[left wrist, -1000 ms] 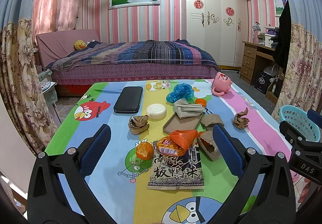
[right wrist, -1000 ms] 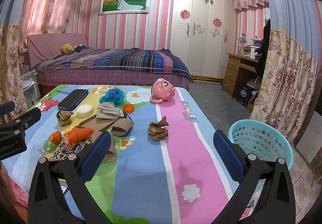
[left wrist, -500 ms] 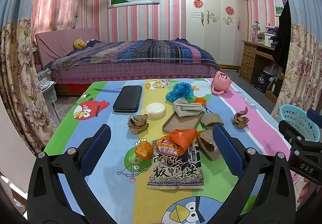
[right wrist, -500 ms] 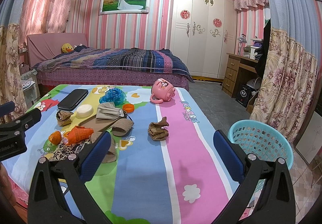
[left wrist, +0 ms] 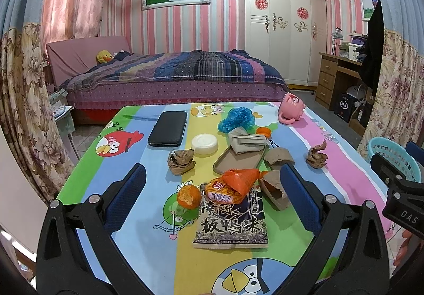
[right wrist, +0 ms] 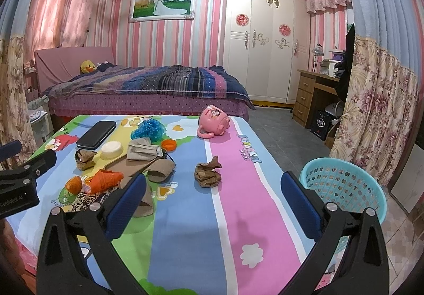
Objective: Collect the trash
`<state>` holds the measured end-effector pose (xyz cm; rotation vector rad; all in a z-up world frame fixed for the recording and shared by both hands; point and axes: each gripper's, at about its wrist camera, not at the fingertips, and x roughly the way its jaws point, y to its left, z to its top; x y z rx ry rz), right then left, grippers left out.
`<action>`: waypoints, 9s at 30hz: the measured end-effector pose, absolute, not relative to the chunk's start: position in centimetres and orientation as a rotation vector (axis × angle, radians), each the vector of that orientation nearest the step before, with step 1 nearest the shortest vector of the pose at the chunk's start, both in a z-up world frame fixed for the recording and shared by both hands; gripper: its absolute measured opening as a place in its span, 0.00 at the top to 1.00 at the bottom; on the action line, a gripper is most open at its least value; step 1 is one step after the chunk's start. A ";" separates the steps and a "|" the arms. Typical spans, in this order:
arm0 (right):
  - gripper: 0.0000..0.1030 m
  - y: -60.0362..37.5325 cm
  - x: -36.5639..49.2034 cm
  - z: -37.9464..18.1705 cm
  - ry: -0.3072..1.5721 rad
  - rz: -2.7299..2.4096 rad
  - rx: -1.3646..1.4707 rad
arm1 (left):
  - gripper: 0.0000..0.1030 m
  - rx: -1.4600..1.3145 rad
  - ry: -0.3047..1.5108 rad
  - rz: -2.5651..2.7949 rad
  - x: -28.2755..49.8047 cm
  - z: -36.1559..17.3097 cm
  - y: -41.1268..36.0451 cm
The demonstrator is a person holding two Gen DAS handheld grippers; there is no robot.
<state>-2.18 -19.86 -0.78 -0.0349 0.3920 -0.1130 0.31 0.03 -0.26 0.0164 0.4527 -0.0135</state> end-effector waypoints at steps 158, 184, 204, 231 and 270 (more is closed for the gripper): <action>0.77 -19.2 6.1 -4.9 0.613 0.147 0.029 | 0.69 0.024 0.666 -0.014 7.5 -3.8 7.5; 0.77 -45.4 -0.9 -0.7 0.471 -0.341 0.041 | 0.69 0.177 0.551 -0.555 9.4 -0.3 -24.8; 0.77 -52.8 -0.9 -5.8 0.534 -0.480 0.127 | 0.69 0.254 0.660 -0.746 11.2 -6.8 -39.1; 0.37 -51.0 2.6 -7.8 0.577 -0.474 0.139 | 0.10 0.190 0.540 -0.532 12.3 -3.3 -31.4; 0.07 -27.1 4.7 -7.1 0.572 -0.121 -0.050 | 0.06 0.029 0.688 -0.127 9.7 -6.9 0.1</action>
